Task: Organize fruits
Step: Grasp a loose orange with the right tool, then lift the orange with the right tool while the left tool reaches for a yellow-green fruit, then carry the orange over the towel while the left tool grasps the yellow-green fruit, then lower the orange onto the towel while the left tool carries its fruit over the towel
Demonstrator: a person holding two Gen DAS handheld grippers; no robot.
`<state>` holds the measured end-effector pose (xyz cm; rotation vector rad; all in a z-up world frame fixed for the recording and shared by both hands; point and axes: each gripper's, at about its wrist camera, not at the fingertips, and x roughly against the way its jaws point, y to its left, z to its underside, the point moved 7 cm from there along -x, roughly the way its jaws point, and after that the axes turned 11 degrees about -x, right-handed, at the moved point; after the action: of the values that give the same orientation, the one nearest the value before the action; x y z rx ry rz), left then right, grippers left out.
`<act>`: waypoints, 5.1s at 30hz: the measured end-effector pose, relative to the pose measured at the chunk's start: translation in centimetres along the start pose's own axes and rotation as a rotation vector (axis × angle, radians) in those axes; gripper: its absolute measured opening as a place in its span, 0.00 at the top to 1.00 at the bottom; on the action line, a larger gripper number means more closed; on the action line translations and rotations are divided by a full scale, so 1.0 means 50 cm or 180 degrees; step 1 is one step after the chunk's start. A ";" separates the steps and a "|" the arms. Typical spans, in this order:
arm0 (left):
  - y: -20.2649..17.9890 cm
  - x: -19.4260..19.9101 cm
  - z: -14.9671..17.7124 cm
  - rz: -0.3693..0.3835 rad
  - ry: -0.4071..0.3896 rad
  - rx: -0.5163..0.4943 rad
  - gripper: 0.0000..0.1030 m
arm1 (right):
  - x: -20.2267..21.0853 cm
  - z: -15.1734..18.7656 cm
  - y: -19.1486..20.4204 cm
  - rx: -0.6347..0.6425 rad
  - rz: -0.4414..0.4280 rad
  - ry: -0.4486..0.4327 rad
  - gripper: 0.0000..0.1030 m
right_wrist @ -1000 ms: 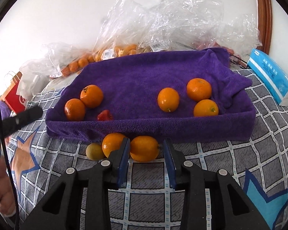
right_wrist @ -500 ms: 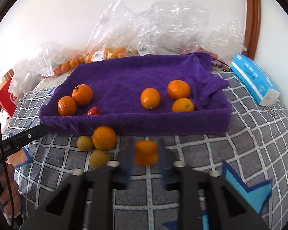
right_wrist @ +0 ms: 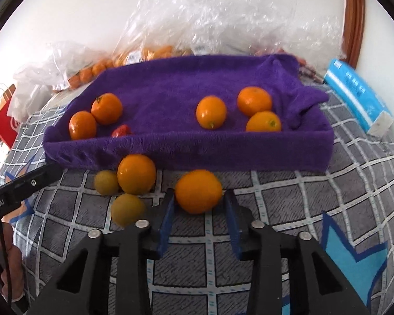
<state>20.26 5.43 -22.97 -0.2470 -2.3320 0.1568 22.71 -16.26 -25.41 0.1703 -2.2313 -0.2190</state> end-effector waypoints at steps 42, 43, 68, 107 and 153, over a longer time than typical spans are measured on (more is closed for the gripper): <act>-0.130 0.003 -0.013 0.0600 0.0071 -0.0359 0.52 | 0.062 0.013 -0.087 0.0157 0.0259 -0.0309 0.67; -0.140 -0.003 -0.013 0.0561 0.0068 -0.0418 0.52 | 0.064 0.015 -0.093 0.0151 0.0241 -0.0325 0.67; -0.088 -0.030 0.010 -0.0429 0.0263 -0.0695 0.73 | 0.074 0.013 -0.112 -0.0130 -0.0281 -0.0312 0.67; -0.108 0.039 -0.009 0.0225 -0.0400 -0.0526 0.76 | 0.072 0.019 -0.104 -0.0067 -0.0195 -0.0323 0.67; 0.000 0.025 -0.185 -0.0179 -0.0812 -0.0056 0.76 | 0.036 -0.211 0.006 -0.0161 -0.0380 -0.0898 0.67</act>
<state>26.05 6.07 -15.65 -0.1784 -2.5916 0.1474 29.87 -17.35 -17.50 0.2589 -2.4948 -0.3844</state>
